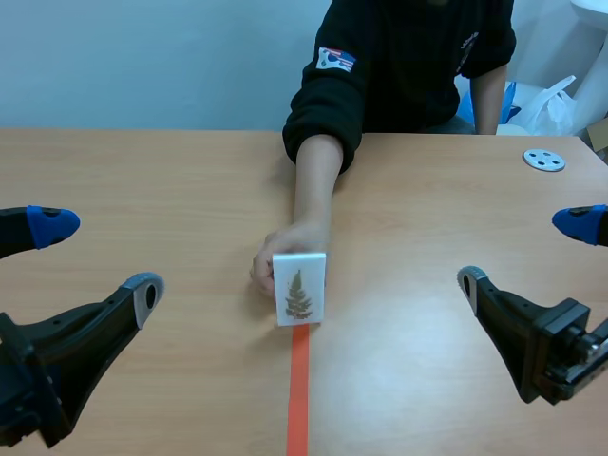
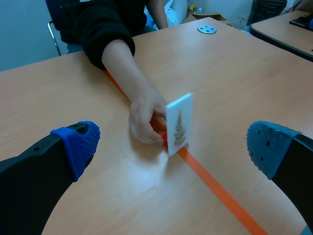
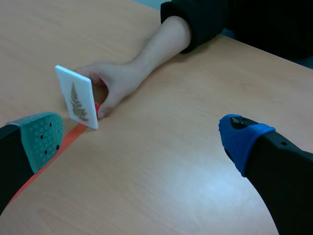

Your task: Sort the leaf by its shape. The table is split by an orange tape line. A compound leaf with several leaflets goes to the left side, a simple leaf with one blade goes to the right side. Return to the home posture when a red brick is placed on the table.

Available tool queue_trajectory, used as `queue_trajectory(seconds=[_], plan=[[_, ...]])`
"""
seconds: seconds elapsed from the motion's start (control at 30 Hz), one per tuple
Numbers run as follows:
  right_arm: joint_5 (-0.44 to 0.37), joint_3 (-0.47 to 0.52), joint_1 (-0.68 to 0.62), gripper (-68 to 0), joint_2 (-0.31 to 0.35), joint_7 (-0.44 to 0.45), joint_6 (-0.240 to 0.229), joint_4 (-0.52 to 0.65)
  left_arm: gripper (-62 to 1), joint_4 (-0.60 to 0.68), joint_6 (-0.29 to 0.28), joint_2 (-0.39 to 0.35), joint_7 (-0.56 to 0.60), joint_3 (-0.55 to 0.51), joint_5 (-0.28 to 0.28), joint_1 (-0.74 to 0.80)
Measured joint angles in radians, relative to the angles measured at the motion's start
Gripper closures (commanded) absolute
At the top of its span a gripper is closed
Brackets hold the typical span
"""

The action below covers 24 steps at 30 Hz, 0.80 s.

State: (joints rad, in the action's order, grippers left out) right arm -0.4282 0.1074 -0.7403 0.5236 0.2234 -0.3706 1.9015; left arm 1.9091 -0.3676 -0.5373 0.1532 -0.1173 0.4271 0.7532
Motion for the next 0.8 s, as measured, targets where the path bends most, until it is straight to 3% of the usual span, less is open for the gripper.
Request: queue_trajectory(seconds=[0.2, 0.43, 0.6, 0.8], plan=[[0.000, 0.000, 0.000, -67.9, 0.000, 0.000, 0.000, 0.000, -62.3, 0.000, 0.000, 0.000, 0.000, 0.000, 0.000, 0.000], [0.000, 0.000, 0.003, -67.9, 0.000, 0.003, -0.035, -0.016, -62.3, 0.000, 0.000, 0.000, 0.000, 0.000, 0.000, 0.000], [0.000, -0.032, 0.067, -67.9, 0.000, 0.024, -0.082, -0.119, -62.3, 0.000, 0.000, 0.000, 0.000, 0.000, 0.000, 0.000], [0.024, -0.167, 0.201, -67.9, -0.002, 0.078, -0.114, -0.259, -62.3, 0.000, 0.001, 0.000, 0.000, 0.000, 0.000, 0.000]])
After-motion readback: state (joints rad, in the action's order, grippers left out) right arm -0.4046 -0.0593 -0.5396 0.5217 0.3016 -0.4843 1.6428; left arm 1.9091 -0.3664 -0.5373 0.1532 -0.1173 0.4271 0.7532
